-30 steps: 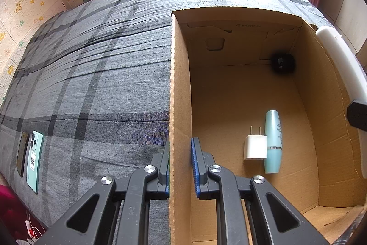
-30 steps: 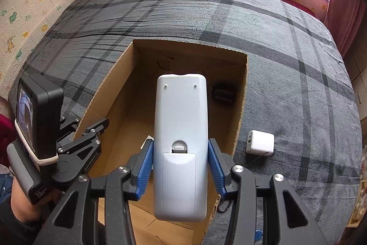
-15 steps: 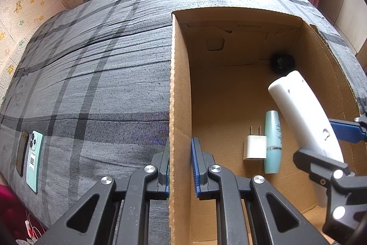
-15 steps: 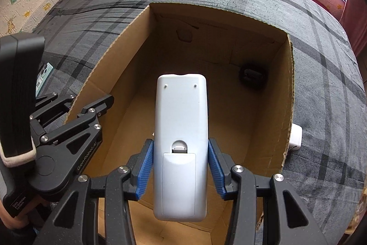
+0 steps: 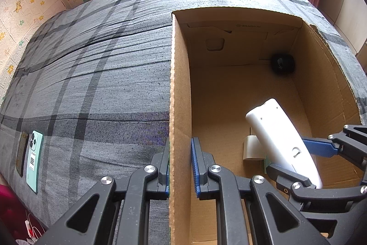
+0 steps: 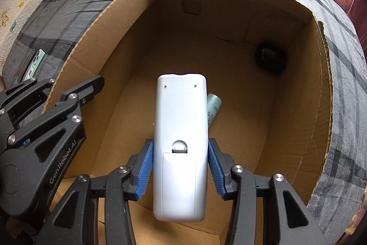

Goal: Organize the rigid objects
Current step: 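Lower the remote beside the bottle and open the right gripper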

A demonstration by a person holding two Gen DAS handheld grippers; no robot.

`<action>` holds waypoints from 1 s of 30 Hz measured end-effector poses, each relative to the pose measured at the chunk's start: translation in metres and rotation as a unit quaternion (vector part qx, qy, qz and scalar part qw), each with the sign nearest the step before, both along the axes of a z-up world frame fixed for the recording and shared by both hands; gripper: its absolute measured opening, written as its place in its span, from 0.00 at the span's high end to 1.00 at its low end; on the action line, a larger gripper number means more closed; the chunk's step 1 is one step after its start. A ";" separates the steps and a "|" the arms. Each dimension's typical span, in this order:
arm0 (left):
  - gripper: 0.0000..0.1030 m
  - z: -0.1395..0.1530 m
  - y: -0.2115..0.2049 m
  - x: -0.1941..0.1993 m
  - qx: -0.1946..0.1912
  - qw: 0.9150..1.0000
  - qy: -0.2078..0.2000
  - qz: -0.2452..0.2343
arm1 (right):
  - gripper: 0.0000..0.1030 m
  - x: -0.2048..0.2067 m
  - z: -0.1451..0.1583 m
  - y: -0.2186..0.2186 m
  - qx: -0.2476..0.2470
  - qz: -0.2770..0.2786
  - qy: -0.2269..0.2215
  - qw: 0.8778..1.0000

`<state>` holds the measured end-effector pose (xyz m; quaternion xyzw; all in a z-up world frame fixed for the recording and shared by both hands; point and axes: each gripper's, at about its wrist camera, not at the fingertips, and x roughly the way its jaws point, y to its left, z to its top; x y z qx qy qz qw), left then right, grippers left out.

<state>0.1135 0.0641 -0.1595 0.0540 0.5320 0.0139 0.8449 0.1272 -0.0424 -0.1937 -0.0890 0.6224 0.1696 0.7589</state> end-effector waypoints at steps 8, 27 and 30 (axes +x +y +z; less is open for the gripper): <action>0.85 0.000 0.000 0.000 0.000 1.000 0.000 0.000 | 0.52 0.003 -0.003 0.000 0.001 -0.004 0.008 1.000; 0.85 0.000 0.001 0.000 -0.002 1.000 0.000 0.001 | 0.29 -0.009 0.031 -0.005 -0.008 -0.011 -0.066 0.998; 0.85 0.000 0.001 -0.001 -0.002 1.000 0.000 0.001 | 0.29 -0.011 0.039 -0.010 -0.008 -0.014 -0.076 0.997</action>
